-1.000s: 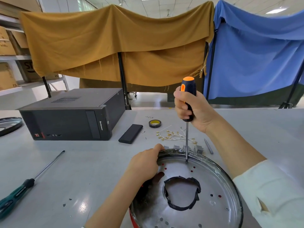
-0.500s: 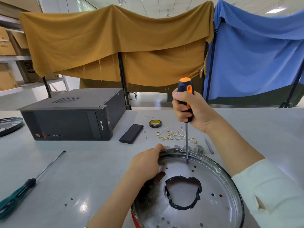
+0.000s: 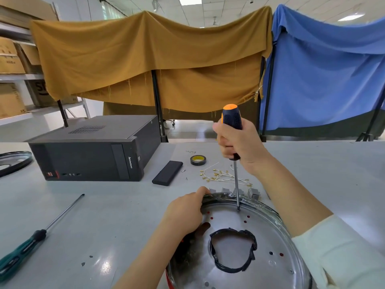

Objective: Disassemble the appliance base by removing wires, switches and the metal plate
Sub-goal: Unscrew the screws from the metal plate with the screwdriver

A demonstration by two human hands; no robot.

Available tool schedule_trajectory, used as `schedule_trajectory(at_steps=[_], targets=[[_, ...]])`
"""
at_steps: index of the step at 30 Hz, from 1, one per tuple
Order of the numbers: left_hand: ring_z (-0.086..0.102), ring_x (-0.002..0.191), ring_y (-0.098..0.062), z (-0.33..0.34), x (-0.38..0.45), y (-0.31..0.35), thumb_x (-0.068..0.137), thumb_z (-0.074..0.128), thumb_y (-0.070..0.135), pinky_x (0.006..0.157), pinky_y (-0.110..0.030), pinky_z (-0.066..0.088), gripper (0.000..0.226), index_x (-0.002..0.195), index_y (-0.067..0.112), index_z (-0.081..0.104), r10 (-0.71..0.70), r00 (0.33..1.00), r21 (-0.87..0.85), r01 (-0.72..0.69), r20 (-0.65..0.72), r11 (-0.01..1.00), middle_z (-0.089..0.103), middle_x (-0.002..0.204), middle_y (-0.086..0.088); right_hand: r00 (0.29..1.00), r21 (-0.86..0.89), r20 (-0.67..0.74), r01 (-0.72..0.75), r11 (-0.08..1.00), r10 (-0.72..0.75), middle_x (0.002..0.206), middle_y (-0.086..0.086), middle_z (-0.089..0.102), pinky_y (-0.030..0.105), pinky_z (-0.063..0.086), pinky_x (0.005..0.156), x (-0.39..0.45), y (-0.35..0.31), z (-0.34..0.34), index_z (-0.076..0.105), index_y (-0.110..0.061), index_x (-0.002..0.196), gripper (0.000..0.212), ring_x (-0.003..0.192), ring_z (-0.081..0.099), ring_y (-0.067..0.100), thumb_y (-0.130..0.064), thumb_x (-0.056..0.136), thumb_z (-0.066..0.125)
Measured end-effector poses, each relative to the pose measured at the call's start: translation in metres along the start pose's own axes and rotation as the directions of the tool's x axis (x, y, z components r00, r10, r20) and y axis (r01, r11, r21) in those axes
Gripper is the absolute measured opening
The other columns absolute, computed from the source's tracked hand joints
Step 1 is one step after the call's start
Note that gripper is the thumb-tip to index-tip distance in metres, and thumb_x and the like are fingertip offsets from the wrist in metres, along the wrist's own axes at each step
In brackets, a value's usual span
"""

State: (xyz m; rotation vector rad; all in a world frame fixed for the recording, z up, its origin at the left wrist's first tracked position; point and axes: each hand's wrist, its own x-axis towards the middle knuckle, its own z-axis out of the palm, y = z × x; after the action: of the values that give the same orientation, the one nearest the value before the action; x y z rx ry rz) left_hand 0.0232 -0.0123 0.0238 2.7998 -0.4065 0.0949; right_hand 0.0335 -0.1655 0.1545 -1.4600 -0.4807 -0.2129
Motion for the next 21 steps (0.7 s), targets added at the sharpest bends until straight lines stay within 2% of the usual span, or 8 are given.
schedule_trajectory(at_steps=[3, 6, 8, 10, 13, 15, 17, 21], targets=[[0.059, 0.105, -0.023, 0.000, 0.000, -0.001, 0.082, 0.051, 0.016, 0.076, -0.035, 0.046, 0.052, 0.125, 0.038, 0.034, -0.005, 1.000, -0.001, 0.005, -0.002, 1.000, 0.062, 0.117, 0.002, 0.986, 0.097, 0.159, -0.065, 0.993, 0.049, 0.053, -0.002, 0.030, 0.021, 0.023, 0.041, 0.001, -0.003, -0.011, 0.041, -0.018, 0.074, 0.023, 0.042, 0.022, 0.013, -0.019, 0.082, 0.063], [0.059, 0.105, -0.022, 0.002, 0.001, -0.002, 0.082, 0.053, 0.018, 0.077, -0.036, 0.048, 0.051, 0.125, 0.039, 0.033, -0.007, 1.000, -0.006, 0.007, 0.005, 1.000, 0.063, 0.115, 0.002, 0.984, -0.200, -0.169, 0.019, 0.980, -0.053, 0.061, -0.001, 0.045, 0.026, 0.039, 0.047, -0.001, 0.001, -0.008, 0.042, -0.019, 0.084, 0.021, 0.046, 0.042, 0.015, -0.021, 0.086, 0.063], [0.059, 0.105, -0.021, 0.002, 0.002, -0.002, 0.082, 0.053, 0.020, 0.078, -0.036, 0.049, 0.051, 0.124, 0.040, 0.033, -0.012, 1.000, -0.009, 0.012, 0.004, 1.000, 0.063, 0.114, 0.003, 0.905, -0.435, -0.380, 0.010, 0.900, -0.194, 0.068, -0.004, 0.048, 0.025, 0.042, 0.049, 0.000, 0.005, -0.002, 0.042, -0.022, 0.086, 0.021, 0.056, 0.051, 0.016, -0.022, 0.085, 0.063], [0.059, 0.105, -0.020, 0.003, 0.002, -0.003, 0.082, 0.053, 0.021, 0.078, -0.037, 0.049, 0.050, 0.123, 0.040, 0.033, -0.011, 1.000, -0.008, 0.011, 0.002, 1.000, 0.063, 0.114, 0.004, 0.876, -0.417, -0.429, 0.025, 0.909, -0.221, 0.069, -0.004, 0.047, 0.028, 0.044, 0.053, 0.001, 0.007, 0.003, 0.043, -0.023, 0.080, 0.021, 0.061, 0.053, 0.019, -0.023, 0.086, 0.063], [0.060, 0.105, -0.019, 0.003, 0.002, -0.003, 0.083, 0.054, 0.024, 0.079, -0.037, 0.049, 0.048, 0.122, 0.041, 0.032, -0.001, 1.000, -0.007, 0.001, -0.004, 1.000, 0.063, 0.114, 0.005, 0.947, -0.155, -0.311, 0.033, 0.987, -0.080, 0.057, -0.001, 0.041, 0.028, 0.035, 0.046, 0.001, 0.006, -0.001, 0.045, -0.016, 0.074, 0.022, 0.047, 0.038, 0.015, -0.017, 0.084, 0.065], [0.060, 0.106, -0.019, 0.004, 0.002, -0.004, 0.084, 0.055, 0.025, 0.079, -0.037, 0.049, 0.048, 0.123, 0.041, 0.032, 0.007, 1.000, -0.003, -0.007, -0.009, 1.000, 0.062, 0.115, 0.006, 0.999, 0.078, 0.017, -0.040, 0.996, 0.039, 0.049, -0.004, 0.034, 0.022, 0.025, 0.042, 0.001, 0.003, -0.010, 0.047, -0.018, 0.071, 0.021, 0.040, 0.027, 0.011, -0.013, 0.081, 0.064], [0.059, 0.106, -0.020, 0.003, 0.002, -0.004, 0.084, 0.054, 0.024, 0.079, -0.036, 0.049, 0.049, 0.124, 0.040, 0.032, 0.004, 1.000, -0.004, -0.004, -0.008, 1.000, 0.062, 0.116, 0.005, 0.969, 0.158, 0.234, -0.111, 0.981, 0.072, 0.048, -0.005, 0.032, 0.020, 0.024, 0.041, 0.001, 0.000, -0.019, 0.050, -0.019, 0.070, 0.019, 0.038, 0.023, 0.011, -0.014, 0.080, 0.064], [0.059, 0.106, -0.019, 0.004, 0.003, -0.004, 0.084, 0.054, 0.023, 0.080, -0.037, 0.049, 0.049, 0.124, 0.041, 0.033, -0.005, 1.000, -0.008, 0.005, -0.002, 1.000, 0.063, 0.115, 0.005, 0.998, -0.088, -0.064, -0.002, 0.996, -0.003, 0.063, 0.004, 0.048, 0.030, 0.040, 0.051, -0.001, 0.003, -0.021, 0.046, -0.015, 0.085, 0.019, 0.045, 0.043, 0.014, -0.019, 0.085, 0.066]])
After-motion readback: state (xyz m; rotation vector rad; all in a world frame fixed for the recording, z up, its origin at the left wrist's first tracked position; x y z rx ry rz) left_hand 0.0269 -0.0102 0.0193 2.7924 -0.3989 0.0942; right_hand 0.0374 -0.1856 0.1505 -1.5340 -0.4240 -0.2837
